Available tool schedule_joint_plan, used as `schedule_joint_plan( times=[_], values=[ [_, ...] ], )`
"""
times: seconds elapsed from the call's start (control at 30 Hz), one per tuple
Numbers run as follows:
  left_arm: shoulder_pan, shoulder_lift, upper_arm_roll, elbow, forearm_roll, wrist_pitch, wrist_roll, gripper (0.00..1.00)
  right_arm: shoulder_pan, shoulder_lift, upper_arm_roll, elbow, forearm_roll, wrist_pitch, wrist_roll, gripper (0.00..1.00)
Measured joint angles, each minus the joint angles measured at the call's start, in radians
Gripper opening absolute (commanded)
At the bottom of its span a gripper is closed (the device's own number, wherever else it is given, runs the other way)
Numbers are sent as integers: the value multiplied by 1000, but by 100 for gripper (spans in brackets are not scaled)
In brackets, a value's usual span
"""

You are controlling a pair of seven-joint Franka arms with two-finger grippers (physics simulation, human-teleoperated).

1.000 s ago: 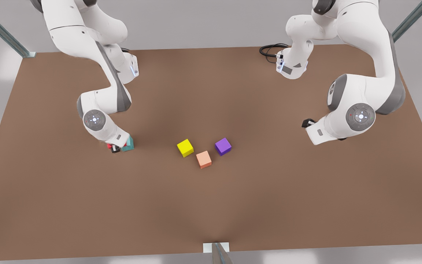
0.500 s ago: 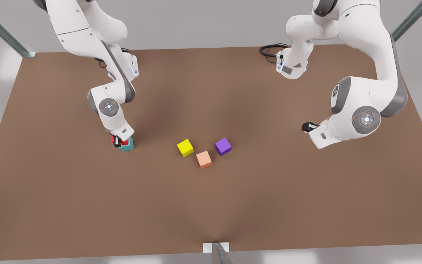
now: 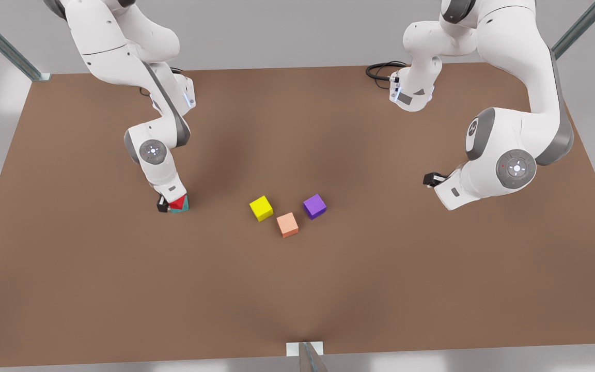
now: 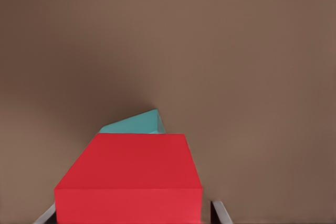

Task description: Pick up red wooden cube and pass to hand red wooden cube and place in blue wooden cube

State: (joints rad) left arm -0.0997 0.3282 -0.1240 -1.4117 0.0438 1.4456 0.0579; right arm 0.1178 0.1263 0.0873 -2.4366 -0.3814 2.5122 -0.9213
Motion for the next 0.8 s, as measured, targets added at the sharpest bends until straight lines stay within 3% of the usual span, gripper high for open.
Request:
schedule_joint_plan(
  times=[0.27, 0.37, 0.43, 0.53, 0.6, 0.7, 0.8],
  values=[
    [0, 0, 0, 0, -1, 0, -10, 100, 1, -69, 5, 8, 14, -25, 65, 100],
    [0, 0, 0, 0, -1, 0, -12, 100, 12, -109, 6, 92, 96, -96, 82, 100],
    [0, 0, 0, 0, -1, 0, -14, 100, 24, -72, 5, 257, 181, -185, 92, 100],
    [0, 0, 0, 0, -1, 0, -16, 100, 31, 102, 0, 620, 285, -378, 115, 100],
    [0, 0, 0, 0, -1, 0, -17, 100, -10, 175, -23, 751, 319, -481, 161, 100],
    [0, 0, 0, 0, -1, 0, -19, 100, -28, 189, -95, 985, 339, -666, 274, 100],
    [0, 0, 0, 0, -1, 0, -20, 100, -37, 145, -154, 1081, 355, -839, 374, 100]
  ],
)
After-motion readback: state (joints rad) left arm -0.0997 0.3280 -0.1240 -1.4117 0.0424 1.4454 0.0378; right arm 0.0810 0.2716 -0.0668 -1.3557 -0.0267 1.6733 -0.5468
